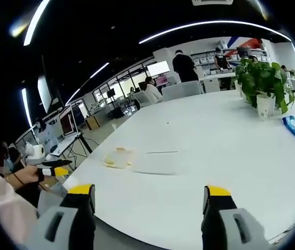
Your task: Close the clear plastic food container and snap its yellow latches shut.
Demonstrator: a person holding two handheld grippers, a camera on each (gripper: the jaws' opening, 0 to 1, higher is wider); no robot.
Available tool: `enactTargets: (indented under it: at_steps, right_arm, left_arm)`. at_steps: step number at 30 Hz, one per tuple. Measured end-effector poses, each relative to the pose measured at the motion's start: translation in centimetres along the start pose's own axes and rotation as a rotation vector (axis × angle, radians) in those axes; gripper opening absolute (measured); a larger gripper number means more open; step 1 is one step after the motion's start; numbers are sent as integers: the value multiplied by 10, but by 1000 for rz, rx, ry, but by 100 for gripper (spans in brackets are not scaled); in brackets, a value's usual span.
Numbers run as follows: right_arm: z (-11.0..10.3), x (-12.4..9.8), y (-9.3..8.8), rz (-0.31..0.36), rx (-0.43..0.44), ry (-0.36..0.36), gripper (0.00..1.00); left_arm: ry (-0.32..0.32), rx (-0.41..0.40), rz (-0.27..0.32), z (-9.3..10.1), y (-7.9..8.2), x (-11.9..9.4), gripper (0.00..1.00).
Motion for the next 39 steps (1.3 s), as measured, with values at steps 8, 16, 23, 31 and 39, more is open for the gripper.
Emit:
enactTargets:
  at_steps: [8, 16, 23, 31, 39]
  right_arm:
    - [1, 4, 3, -8, -9, 8, 86]
    - [1, 10, 6, -29, -27, 22, 86]
    - [1, 17, 11, -27, -42, 31, 86]
    - [1, 28, 17, -39, -69, 47, 86]
    - [3, 41, 27, -55, -99, 60, 86]
  left_arm:
    - [-10, -4, -2, -1, 2, 3, 88]
    - [-9, 31, -38, 0, 3, 7, 88]
    - [-18, 48, -37, 0, 7, 11, 87]
    - [-19, 61, -50, -4, 10, 15, 87]
    - [-20, 62, -67, -11, 10, 19, 86]
Point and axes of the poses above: the point that each gripper's makers call its tool centre point, and the gripper's own axes: x roughly forward along the fingers, z roughly to its right, y roughly out of its top, the point moved 10 cm from there along -x, roughly backward along the fingers, and after that the axes turned 9 degrees about -z, right-handed, at the moved point
